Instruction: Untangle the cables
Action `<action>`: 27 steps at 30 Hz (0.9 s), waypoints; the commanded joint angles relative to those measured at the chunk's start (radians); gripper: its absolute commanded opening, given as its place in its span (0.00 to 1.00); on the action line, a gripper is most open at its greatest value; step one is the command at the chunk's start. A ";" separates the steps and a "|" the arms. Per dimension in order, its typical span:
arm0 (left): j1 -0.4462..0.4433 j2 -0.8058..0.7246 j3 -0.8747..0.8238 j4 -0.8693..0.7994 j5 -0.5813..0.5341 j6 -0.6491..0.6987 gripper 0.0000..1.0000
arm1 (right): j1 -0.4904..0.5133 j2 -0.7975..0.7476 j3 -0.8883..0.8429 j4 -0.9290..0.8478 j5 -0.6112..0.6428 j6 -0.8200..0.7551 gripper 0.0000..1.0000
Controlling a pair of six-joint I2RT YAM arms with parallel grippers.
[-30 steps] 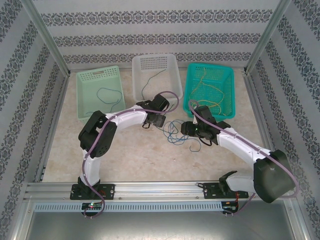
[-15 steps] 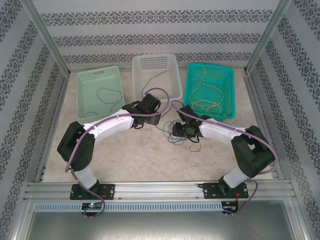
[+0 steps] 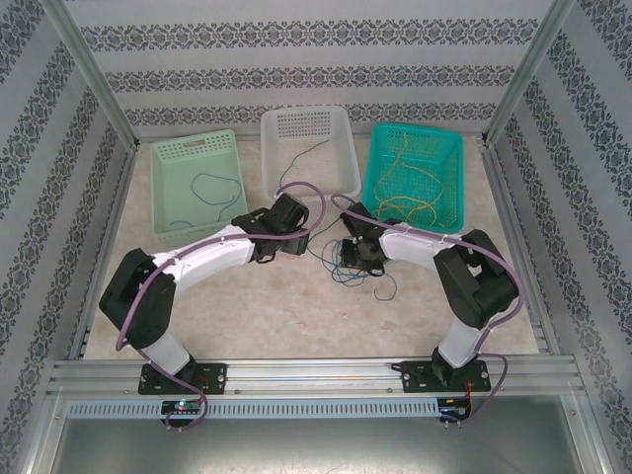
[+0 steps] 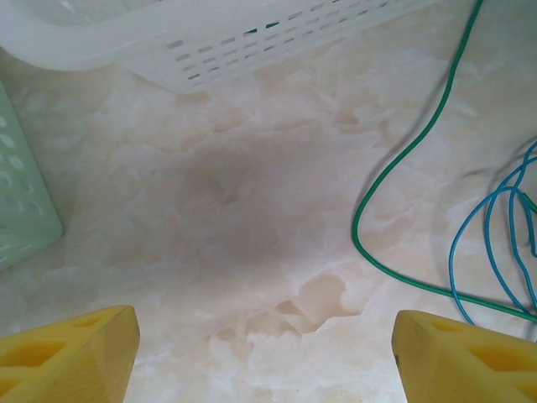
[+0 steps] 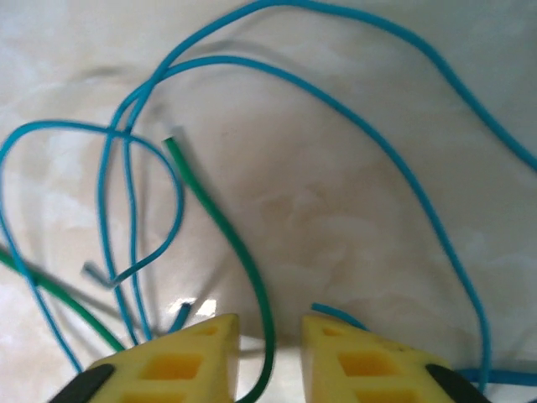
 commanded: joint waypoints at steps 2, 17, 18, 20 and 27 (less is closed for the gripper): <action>-0.003 -0.045 -0.027 0.033 -0.035 -0.011 0.80 | 0.010 0.023 -0.009 -0.002 0.011 0.019 0.18; 0.004 -0.064 -0.059 0.058 -0.015 -0.004 0.80 | 0.070 -0.268 -0.017 -0.099 0.147 -0.017 0.00; 0.004 -0.069 -0.064 0.069 -0.001 0.000 0.80 | 0.083 -0.304 -0.018 -0.108 0.171 -0.035 0.00; 0.004 -0.078 -0.078 0.099 0.044 0.015 0.80 | 0.101 -0.360 -0.017 -0.129 0.195 -0.077 0.00; 0.006 -0.065 -0.094 0.188 0.217 0.004 0.80 | 0.178 -0.422 -0.002 -0.259 0.350 -0.194 0.00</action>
